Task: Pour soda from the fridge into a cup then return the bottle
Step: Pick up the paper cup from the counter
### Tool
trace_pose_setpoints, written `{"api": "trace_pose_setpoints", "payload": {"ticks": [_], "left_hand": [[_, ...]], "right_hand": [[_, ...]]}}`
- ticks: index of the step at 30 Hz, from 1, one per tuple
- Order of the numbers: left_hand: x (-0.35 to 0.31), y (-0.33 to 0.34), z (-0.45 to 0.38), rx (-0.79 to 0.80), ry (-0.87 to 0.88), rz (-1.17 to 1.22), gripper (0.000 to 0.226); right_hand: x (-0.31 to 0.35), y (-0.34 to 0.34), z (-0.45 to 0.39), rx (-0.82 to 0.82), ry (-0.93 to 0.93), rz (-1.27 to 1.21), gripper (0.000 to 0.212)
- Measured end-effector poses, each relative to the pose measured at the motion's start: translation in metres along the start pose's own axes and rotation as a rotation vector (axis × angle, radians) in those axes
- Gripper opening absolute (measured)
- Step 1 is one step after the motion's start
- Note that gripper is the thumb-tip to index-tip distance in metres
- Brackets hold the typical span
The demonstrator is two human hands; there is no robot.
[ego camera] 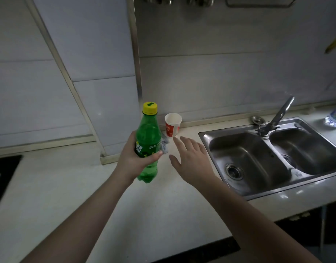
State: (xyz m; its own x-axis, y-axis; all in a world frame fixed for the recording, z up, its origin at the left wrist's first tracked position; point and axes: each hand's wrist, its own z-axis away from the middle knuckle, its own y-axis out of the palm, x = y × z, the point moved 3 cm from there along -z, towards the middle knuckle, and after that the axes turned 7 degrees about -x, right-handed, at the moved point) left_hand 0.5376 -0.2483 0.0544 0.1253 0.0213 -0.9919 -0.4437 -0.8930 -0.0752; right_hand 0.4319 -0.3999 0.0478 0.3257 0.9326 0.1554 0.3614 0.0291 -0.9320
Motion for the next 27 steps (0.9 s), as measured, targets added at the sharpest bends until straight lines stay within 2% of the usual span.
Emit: {"api": "trace_pose_setpoints", "payload": {"ticks": [8,14,21,24,27], "left_hand": [[0.030,0.021,-0.030,0.000,-0.051,-0.070,0.068],[0.048,0.041,-0.056,-0.083,-0.121,-0.107,0.068],[0.062,0.060,-0.074,-0.141,-0.180,-0.156,0.067],[0.071,0.060,-0.071,-0.177,-0.210,-0.185,0.067],[0.078,0.057,-0.067,-0.212,-0.237,-0.198,0.069]], "right_hand": [[-0.035,0.044,-0.037,0.063,-0.004,-0.013,0.060],[-0.069,0.082,-0.085,0.081,-0.054,-0.041,0.059],[-0.102,0.131,-0.143,0.192,0.012,-0.155,0.051],[-0.108,0.145,-0.158,0.218,0.021,-0.098,0.042],[-0.111,0.158,-0.172,0.273,0.036,-0.058,0.042]]}}
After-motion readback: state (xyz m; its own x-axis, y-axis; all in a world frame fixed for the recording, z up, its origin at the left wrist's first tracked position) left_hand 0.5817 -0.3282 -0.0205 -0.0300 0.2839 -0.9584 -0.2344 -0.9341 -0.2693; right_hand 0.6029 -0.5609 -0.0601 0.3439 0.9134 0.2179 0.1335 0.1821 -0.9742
